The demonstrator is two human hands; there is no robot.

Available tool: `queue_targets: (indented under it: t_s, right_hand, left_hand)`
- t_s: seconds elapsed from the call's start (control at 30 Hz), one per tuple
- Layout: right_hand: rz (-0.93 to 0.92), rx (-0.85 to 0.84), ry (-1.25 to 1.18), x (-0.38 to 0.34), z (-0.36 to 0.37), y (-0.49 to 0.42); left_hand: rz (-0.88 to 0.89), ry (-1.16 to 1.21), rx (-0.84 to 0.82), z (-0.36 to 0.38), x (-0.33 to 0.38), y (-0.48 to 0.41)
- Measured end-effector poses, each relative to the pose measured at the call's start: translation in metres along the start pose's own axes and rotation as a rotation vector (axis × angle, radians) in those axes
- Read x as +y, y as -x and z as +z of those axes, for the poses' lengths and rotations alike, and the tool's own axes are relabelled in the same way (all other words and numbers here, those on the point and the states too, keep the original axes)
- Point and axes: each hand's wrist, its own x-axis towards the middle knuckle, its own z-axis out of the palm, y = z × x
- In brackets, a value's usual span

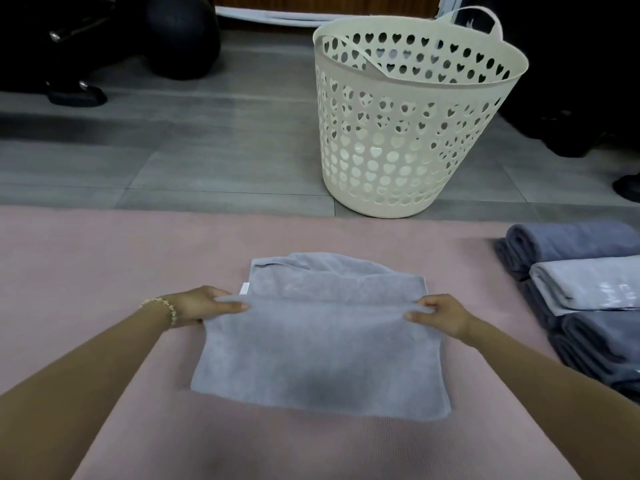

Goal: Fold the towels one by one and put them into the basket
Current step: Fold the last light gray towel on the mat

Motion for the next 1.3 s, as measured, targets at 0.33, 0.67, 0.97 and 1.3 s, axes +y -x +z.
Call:
queue_targets:
  t_s: [0.33, 0.67, 0.97, 1.3]
  right_hand:
    - [-0.039, 0.224, 0.038, -0.005, -0.028, -0.057]
    - [-0.048, -0.059, 0.464, -0.005, -0.010, -0.089]
    - [-0.036, -0.084, 0.307, -0.008, -0.013, -0.082]
    - [-0.025, -0.044, 0.129, -0.017, -0.011, -0.061]
  left_hand:
    - [0.348, -0.126, 0.622, -0.003, 0.030, -0.082]
    - [0.309, -0.845, 0.365, -0.012, 0.030, -0.119]
    - [0.245, -0.721, 0.293, -0.025, 0.030, -0.109]
    - [0.174, -0.781, 0.371, -0.001, 0.026, -0.099]
